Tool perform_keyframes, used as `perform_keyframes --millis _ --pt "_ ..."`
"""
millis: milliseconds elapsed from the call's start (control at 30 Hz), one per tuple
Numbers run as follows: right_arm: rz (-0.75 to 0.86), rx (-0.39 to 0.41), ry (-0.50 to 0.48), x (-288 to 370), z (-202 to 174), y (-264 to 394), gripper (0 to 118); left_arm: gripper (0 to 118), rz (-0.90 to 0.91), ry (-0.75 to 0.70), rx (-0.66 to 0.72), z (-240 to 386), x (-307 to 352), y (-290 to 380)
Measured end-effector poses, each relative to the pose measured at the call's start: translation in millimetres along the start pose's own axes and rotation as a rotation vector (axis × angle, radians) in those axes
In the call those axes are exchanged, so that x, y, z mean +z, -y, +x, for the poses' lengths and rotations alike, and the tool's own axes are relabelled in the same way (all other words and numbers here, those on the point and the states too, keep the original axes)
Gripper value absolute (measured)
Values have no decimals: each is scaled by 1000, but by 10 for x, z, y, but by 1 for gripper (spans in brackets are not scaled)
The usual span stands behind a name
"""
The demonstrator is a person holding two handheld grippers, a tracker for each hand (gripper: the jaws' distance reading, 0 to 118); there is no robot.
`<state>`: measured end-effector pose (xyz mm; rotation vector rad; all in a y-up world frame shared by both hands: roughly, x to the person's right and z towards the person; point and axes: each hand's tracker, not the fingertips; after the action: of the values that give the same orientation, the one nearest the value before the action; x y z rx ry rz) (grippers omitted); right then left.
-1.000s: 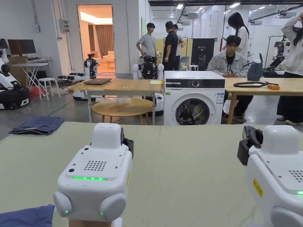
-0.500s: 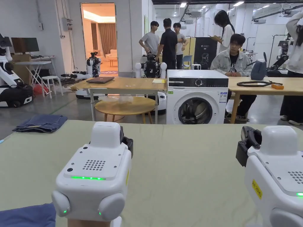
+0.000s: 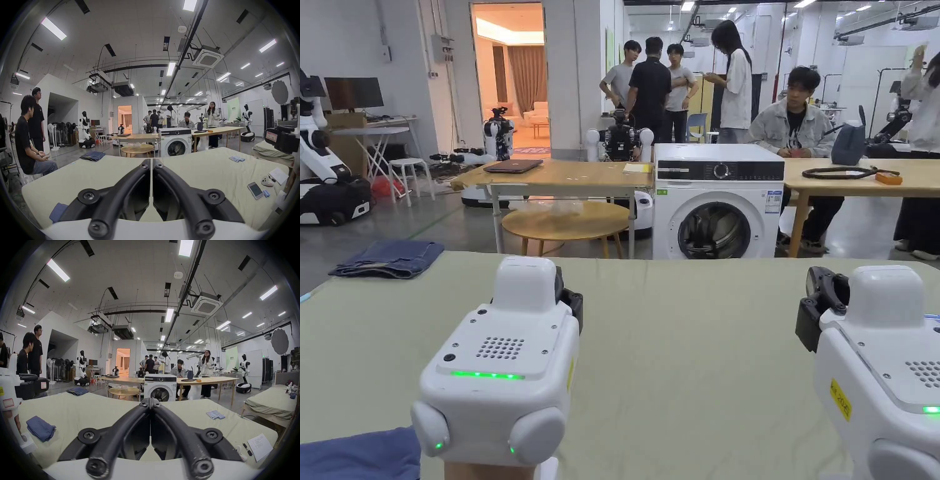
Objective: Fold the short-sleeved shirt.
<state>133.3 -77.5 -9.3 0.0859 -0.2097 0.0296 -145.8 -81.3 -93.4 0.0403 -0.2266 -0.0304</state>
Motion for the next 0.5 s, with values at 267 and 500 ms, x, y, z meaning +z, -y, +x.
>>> perform_keyframes --millis 267,500 --pt "3 -5 -2 7 5 -1 0 0 3 -3 -8 25 9 12" --pt "-3 0 -7 7 -4 28 0 0 -2 -3 0 14 6 21"
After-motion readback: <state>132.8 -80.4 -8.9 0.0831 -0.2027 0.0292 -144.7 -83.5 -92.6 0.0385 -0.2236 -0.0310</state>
